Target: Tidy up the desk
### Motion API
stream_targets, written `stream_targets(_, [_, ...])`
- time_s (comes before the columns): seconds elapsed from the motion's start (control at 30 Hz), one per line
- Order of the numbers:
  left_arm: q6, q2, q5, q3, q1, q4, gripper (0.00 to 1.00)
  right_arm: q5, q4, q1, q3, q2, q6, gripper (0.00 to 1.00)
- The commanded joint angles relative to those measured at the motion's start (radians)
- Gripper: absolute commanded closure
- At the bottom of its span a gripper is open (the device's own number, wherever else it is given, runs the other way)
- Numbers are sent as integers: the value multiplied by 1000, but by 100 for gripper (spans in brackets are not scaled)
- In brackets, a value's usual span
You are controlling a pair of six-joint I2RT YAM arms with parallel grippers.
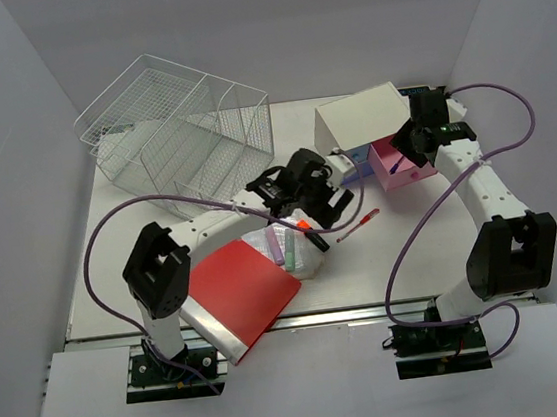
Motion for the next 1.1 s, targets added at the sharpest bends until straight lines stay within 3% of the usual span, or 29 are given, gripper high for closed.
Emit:
stream_targets(0.0, [70, 35, -1, 76, -35, -14, 2, 31, -7, -5, 60, -60, -15, 43])
stream_targets(0.17, [113, 96, 97, 90, -36, 35, 2, 20, -36, -26, 101, -133, -90, 36])
stream_targets(0.27, [156, 158, 168, 93, -38, 67, 3, -2, -73, -72, 120, -183, -149, 24])
stream_targets(0.3, [161, 178, 177, 113, -39, 75, 4, -6, -84, -85, 120, -195, -164, 12])
stream_targets(0.5, [161, 334, 211, 215, -44, 72, 9, -8, -124, -158, 60, -292, -222, 11])
stream_targets(0.67, [156, 377, 99, 216, -79, 77, 12, 66, -159, -160, 28, -310, -241, 11])
stream_targets(0.9, [159, 386, -43, 155, -128, 75, 36, 103, -147, -163, -18, -353, -252, 11])
stream_targets(0.93, [161, 385, -59, 144, -134, 74, 48, 104, -147, -163, -18, -356, -252, 11])
stream_targets(1.07, [154, 354, -54, 71, -145, 71, 76, 124, -147, -162, -29, -385, -253, 11])
